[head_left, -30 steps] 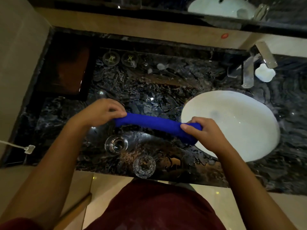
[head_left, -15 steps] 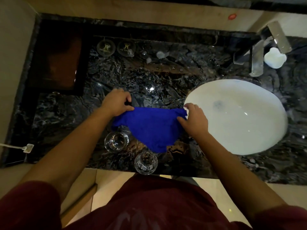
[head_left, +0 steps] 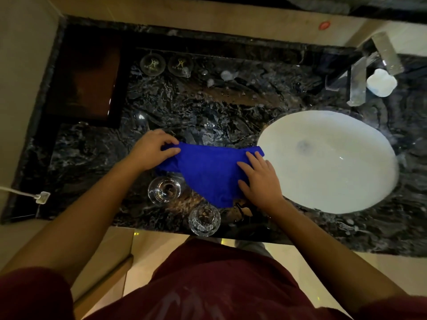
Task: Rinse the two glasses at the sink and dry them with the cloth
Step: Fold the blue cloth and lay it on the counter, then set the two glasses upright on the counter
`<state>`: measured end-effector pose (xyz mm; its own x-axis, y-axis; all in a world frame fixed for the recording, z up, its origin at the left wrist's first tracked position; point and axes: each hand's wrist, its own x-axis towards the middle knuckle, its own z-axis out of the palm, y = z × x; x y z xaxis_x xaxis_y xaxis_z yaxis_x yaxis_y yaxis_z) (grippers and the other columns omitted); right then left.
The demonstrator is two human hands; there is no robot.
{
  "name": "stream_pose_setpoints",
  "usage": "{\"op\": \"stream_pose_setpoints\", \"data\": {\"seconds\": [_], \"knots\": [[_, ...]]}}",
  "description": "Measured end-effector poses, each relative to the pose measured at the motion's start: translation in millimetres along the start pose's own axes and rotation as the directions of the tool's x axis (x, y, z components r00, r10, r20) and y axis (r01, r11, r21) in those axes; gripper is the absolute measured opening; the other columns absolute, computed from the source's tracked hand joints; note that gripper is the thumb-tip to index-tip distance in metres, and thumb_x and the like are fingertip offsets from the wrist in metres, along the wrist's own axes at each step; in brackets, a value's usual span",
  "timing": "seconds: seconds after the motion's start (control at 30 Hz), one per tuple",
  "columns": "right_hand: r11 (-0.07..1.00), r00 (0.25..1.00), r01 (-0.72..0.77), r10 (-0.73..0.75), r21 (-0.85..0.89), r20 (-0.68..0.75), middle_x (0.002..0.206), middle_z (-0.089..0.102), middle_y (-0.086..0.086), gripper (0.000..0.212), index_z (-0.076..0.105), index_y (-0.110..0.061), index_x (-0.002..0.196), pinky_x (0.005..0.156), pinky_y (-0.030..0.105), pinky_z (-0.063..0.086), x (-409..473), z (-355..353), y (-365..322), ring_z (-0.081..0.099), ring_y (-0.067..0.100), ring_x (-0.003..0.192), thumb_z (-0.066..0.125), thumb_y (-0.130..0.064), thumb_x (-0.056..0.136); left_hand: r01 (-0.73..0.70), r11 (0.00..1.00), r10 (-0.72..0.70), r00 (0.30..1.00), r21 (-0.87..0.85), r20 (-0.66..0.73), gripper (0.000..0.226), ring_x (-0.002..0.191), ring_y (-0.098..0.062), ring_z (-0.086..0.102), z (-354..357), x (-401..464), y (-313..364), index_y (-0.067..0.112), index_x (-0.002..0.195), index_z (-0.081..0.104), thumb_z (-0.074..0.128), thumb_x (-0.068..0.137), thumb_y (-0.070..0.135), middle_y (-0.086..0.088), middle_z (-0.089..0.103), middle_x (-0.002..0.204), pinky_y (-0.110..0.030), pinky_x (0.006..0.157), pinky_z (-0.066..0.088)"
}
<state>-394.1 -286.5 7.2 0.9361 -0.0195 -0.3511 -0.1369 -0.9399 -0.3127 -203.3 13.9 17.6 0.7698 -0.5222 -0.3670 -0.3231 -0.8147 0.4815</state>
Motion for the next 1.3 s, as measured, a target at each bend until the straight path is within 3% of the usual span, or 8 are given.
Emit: {"op": "stream_pose_setpoints", "data": {"seconds": [0.13,0.3,0.43,0.53,0.63,0.83,1.03,1.3], "knots": [[0.954,0.979,0.188,-0.201,0.235,0.033,0.168,0.032,0.004,0.07,0.04,-0.028,0.157,0.124,0.046,0.031,-21.1,-22.7,-31.7,0.03,0.024,0.154,0.06,-0.057,0.096,-0.045,0.975,0.021,0.994,-0.22,-0.111,0.064,0.122,-0.015,0.056,-7.9,-52.6,15.0,0.028,0.128,0.069,0.06,0.083,0.071,0.009,0.062,0.127,-0.037,0.108,0.043],[0.884,0.876,0.43,-0.458,0.185,0.151,0.169,0.027,0.002,0.09,0.034,-0.033,0.159,0.12,0.047,0.034,-51.0,-13.9,-63.9,0.028,0.024,0.154,0.062,-0.076,0.084,-0.013,0.997,0.014,1.0,-0.081,0.005,0.099,0.142,-0.021,0.042,7.7,-111.1,31.2,0.034,0.149,0.048,0.061,0.066,0.087,0.001,0.049,0.154,-0.045,0.117,0.036],[0.853,0.823,0.514,-0.52,0.088,0.228,0.17,0.025,0.007,0.094,0.029,-0.027,0.161,0.117,0.046,0.035,-57.0,-4.6,-73.1,0.029,0.027,0.153,0.073,-0.061,0.085,-0.058,0.998,0.058,0.998,-0.017,0.008,0.095,0.142,-0.026,0.045,30.4,-131.0,26.2,0.035,0.151,0.046,0.084,0.069,0.062,-0.001,0.047,0.156,-0.049,0.116,0.04],[0.855,0.829,0.515,-0.515,0.061,0.218,0.166,0.032,0.007,0.091,0.027,-0.025,0.162,0.111,0.046,0.045,-60.6,5.6,-75.8,0.041,0.029,0.145,0.074,-0.049,0.088,-0.05,0.998,0.051,0.998,0.028,-0.045,0.092,0.139,-0.028,0.047,42.6,-137.6,30.1,0.026,0.151,0.048,0.094,0.072,0.03,-0.005,0.042,0.158,-0.039,0.111,0.04],[0.868,0.852,0.496,-0.49,0.012,0.186,0.15,0.046,0.006,0.096,0.022,-0.024,0.163,0.092,0.046,0.055,-63.0,8.9,-81.7,0.053,0.029,0.127,0.075,-0.047,0.087,-0.028,1.0,0.028,0.997,0.008,-0.071,0.087,0.134,-0.027,0.053,45.6,-137.8,35.0,0.026,0.149,0.05,0.092,0.074,0.017,-0.005,0.043,0.155,-0.029,0.104,0.04],[0.91,0.897,0.412,-0.414,0.048,0.152,0.126,0.057,0.004,0.086,0.043,-0.025,0.15,0.083,0.038,0.054,-55.4,-14.9,-84.2,0.06,0.026,0.113,0.076,-0.056,0.077,0.052,0.997,-0.056,0.994,-0.049,-0.09,0.082,0.117,-0.022,0.061,27.9,-137.9,46.8,0.027,0.148,0.051,0.09,0.076,0.019,-0.003,0.052,0.14,-0.033,0.101,0.049],[0.946,0.952,0.306,-0.3,0.11,-0.066,0.14,0.058,0.002,0.09,0.048,-0.024,0.147,0.094,0.036,0.051,-4.8,-87.9,-80.6,0.061,0.022,0.121,0.078,-0.065,0.073,0.031,0.997,-0.048,0.961,-0.065,-0.273,0.08,0.115,-0.024,0.06,-30.5,-124.0,60.3,0.022,0.147,0.053,0.09,0.077,0.022,-0.01,0.056,0.136,-0.035,0.103,0.048],[0.968,0.956,0.222,-0.193,0.117,-0.222,0.128,0.061,0.004,0.086,0.053,-0.022,0.143,0.092,0.036,0.051,122.3,-153.4,-108.4,0.063,0.023,0.113,0.079,-0.061,0.071,0.071,0.997,-0.057,0.936,0.027,-0.348,0.08,0.116,-0.027,0.061,-114.0,-31.2,30.8,0.025,0.15,0.05,0.087,0.079,0.031,-0.01,0.055,0.139,-0.039,0.101,0.05]]}}
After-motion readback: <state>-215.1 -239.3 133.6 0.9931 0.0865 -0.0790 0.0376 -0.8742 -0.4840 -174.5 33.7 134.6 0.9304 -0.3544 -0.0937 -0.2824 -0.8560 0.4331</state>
